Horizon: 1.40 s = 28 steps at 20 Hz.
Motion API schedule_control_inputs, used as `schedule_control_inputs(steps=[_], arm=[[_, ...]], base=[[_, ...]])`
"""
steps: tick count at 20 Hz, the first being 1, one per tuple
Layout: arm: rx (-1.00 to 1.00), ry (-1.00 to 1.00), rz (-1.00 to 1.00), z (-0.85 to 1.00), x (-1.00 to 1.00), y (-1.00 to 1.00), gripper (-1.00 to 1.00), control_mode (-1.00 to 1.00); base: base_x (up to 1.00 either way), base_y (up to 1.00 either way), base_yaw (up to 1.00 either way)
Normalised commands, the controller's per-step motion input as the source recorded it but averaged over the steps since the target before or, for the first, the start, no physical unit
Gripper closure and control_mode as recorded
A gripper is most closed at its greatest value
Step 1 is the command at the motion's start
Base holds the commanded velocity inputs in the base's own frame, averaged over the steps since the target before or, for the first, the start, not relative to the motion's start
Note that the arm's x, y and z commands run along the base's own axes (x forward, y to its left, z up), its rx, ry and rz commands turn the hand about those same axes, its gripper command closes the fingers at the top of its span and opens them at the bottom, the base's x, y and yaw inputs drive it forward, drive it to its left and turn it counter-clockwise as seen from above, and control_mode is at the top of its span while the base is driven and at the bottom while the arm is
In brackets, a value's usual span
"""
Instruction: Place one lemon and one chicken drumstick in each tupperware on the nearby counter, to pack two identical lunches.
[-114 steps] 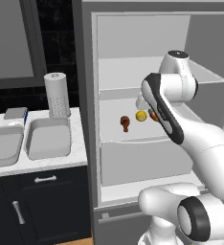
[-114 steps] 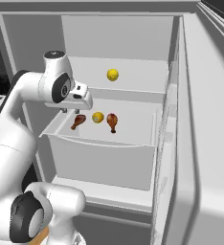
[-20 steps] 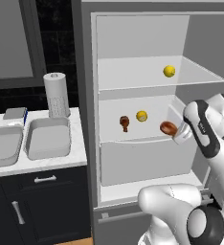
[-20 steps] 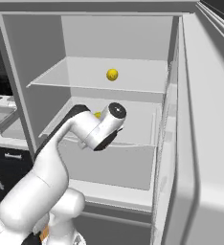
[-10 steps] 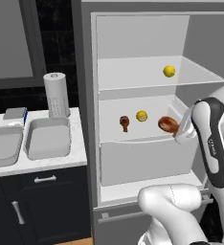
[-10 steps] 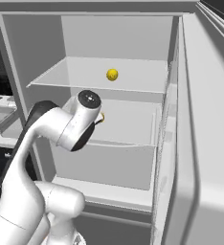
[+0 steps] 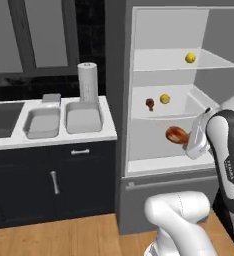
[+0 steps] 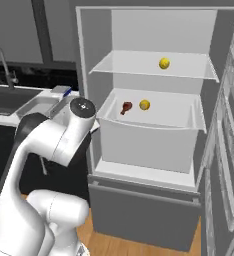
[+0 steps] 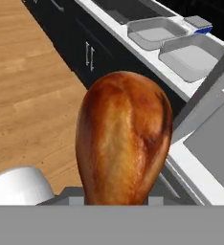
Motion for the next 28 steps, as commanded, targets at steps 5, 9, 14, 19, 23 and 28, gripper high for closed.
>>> schedule_control_inputs(steps=[5,9,14,19,23,28], arm=[[0.0,0.0,0.0,0.0,0.0,0.0,1.0,1.0],[0.0,0.0,0.0,0.0,0.0,0.0,1.0,1.0],[0.0,0.0,0.0,0.0,0.0,0.0,1.0,1.0],[0.0,0.0,0.0,0.0,0.0,0.0,1.0,1.0],[0.0,0.0,0.0,0.0,0.0,0.0,1.0,1.0],[0.0,0.0,0.0,0.0,0.0,0.0,1.0,1.0]], base=[[-0.11,1.0,0.07],[0.47,1.0,0.01],[0.95,0.95,0.0],[1.0,0.29,-0.05],[1.0,0.0,-0.05],[0.93,0.0,-0.03]])
